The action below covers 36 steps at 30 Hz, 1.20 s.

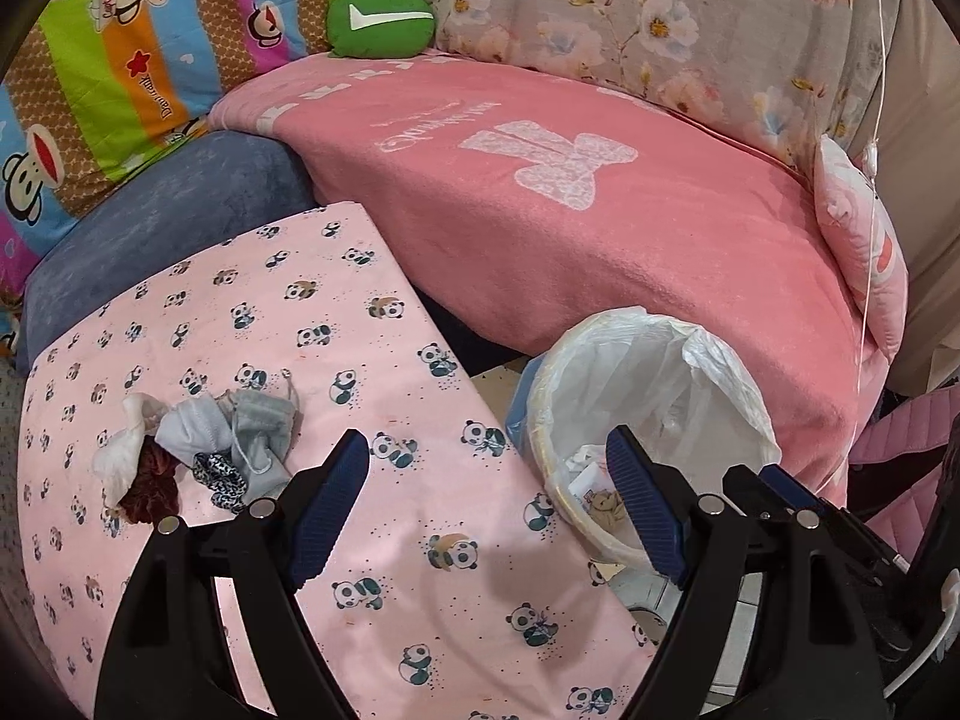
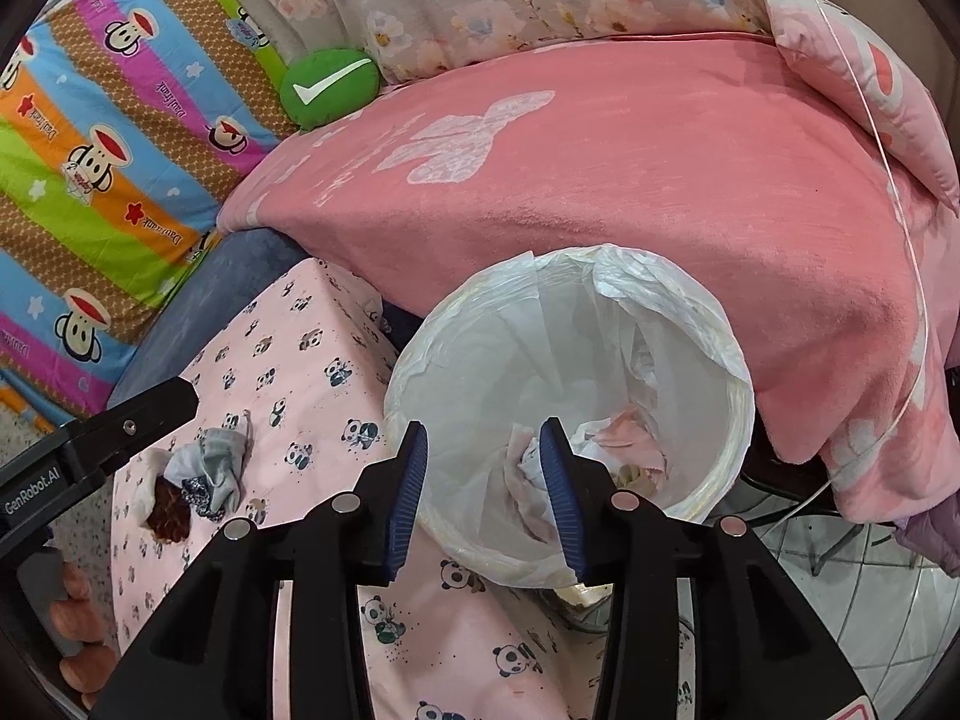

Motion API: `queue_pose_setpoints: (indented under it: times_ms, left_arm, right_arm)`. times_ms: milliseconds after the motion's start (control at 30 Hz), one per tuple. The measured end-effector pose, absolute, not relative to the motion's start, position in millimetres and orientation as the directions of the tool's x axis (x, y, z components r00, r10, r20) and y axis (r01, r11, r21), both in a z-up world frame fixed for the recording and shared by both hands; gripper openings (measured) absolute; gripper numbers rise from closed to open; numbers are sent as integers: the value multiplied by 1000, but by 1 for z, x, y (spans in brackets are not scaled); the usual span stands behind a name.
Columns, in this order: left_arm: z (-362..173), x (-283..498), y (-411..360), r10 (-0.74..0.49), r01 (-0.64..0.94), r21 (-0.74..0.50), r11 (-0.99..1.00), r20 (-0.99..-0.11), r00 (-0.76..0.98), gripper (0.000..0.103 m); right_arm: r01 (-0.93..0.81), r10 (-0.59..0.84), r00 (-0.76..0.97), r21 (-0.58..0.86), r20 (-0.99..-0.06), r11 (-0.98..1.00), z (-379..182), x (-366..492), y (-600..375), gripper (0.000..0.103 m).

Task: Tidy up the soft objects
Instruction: 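Move both open tools back over the remaining socks and scrunchies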

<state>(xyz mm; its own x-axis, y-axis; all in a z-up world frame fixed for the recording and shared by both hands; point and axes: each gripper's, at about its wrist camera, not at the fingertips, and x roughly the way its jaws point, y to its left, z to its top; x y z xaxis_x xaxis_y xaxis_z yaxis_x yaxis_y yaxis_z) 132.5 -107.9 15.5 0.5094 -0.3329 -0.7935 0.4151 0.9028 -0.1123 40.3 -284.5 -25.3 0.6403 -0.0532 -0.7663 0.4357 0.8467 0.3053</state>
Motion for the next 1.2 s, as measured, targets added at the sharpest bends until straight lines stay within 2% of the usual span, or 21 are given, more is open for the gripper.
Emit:
queue_pose_setpoints:
  times_ms: [767, 1200]
  left_arm:
    - [-17, 146, 1, -222, 219, -125, 968, -834, 505, 78]
    - [-39, 165, 75, -159, 70, -142, 987, -854, 495, 78]
  right_arm:
    - [330, 0, 619, 260, -786, 908, -26, 68, -211, 42]
    - [242, 46, 595, 234, -802, 942, -35, 94, -157, 47]
